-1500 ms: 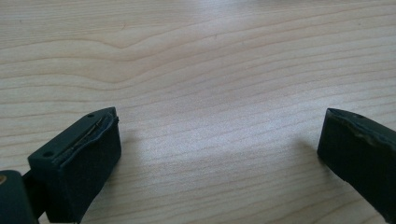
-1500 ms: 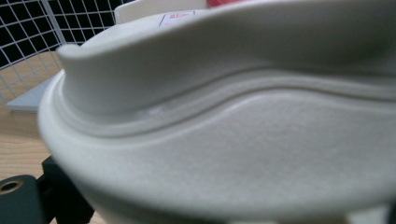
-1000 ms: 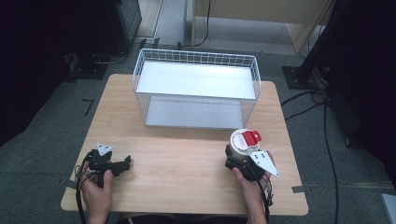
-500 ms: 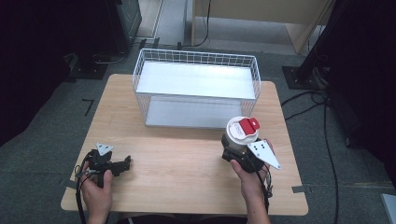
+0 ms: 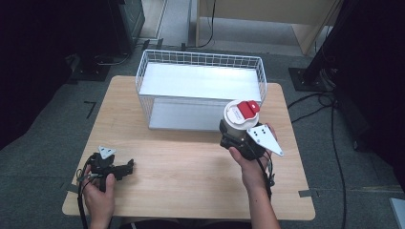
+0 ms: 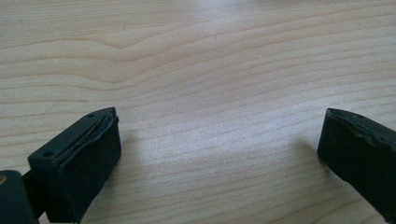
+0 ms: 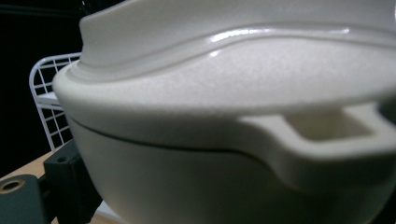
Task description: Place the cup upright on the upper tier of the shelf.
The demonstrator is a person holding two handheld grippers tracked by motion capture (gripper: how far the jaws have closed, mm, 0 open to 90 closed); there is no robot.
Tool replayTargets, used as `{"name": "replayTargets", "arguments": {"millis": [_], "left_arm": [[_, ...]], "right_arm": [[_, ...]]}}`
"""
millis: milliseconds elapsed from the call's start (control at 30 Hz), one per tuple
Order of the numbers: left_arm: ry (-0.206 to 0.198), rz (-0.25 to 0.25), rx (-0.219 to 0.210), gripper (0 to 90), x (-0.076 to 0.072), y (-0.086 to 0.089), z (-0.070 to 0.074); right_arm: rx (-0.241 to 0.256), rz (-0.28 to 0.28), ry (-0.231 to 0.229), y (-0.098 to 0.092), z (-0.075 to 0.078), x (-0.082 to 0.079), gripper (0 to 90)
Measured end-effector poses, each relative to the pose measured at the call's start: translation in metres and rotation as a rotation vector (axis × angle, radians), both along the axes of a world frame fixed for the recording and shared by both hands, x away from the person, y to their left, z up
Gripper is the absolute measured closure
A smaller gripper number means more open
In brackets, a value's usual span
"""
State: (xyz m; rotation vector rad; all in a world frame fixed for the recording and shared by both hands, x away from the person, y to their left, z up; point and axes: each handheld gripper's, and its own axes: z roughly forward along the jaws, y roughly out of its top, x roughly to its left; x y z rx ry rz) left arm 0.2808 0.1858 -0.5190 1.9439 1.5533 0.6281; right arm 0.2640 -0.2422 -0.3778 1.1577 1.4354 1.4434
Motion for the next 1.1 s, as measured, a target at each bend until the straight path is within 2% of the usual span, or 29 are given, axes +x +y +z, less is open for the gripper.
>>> {"name": "replayTargets", "arguments": {"millis": [433,667,1033,1100], "left_arm": [[-0.001,0.001,-0.002,0.0,0.000,0.000,0.000],[-0.002,-0.003,0.000,0.0,0.000,0.000,0.000],[0.000,-0.004,0.001,0.0,0.000,0.000,0.000],[0.000,-0.004,0.001,0.0,0.000,0.000,0.000]], "right_arm": [[0.031,0.014,-0.050,0.014,0.037,0.027,5.8],[0.001,0.019,-0.072,0.023,0.056,0.043,5.8],[-0.003,0.029,-0.082,0.034,0.076,0.064,5.8],[-0.003,0.030,-0.079,0.036,0.080,0.072,5.8]]}}
